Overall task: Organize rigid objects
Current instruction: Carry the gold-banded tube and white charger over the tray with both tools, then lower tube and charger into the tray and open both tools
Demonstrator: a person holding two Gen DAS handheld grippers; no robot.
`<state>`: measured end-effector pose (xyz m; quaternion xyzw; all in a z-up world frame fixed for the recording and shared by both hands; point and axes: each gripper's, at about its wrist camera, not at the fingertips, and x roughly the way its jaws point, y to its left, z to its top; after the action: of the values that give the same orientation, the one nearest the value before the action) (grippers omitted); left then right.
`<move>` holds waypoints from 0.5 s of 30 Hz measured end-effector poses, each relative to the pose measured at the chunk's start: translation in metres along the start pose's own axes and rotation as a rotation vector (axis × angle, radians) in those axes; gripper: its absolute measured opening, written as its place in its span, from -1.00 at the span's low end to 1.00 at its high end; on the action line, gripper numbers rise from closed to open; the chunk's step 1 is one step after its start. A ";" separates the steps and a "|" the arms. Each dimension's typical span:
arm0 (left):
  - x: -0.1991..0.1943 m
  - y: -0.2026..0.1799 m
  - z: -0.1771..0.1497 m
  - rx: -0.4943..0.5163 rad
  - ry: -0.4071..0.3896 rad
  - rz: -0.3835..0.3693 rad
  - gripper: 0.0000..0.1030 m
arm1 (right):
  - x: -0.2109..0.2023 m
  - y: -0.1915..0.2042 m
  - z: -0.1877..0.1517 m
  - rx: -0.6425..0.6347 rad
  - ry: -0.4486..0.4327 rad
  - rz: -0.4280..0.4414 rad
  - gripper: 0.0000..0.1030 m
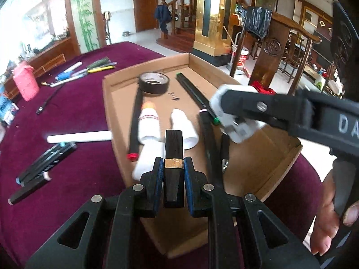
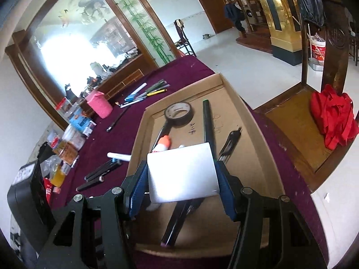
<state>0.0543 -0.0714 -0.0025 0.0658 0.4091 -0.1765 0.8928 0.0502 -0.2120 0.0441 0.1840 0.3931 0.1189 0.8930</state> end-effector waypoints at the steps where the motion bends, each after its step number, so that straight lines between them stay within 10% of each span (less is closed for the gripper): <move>1: 0.002 -0.002 0.001 0.001 0.001 -0.010 -0.70 | 0.002 0.001 0.006 -0.011 0.008 -0.012 0.04; 15: 0.002 -0.011 -0.004 0.033 -0.031 -0.076 -0.70 | 0.079 0.016 0.054 -0.083 0.182 -0.100 0.04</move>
<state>0.0490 -0.0807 -0.0064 0.0623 0.3946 -0.2182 0.8904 0.1412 -0.1823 0.0326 0.1153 0.4761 0.1065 0.8653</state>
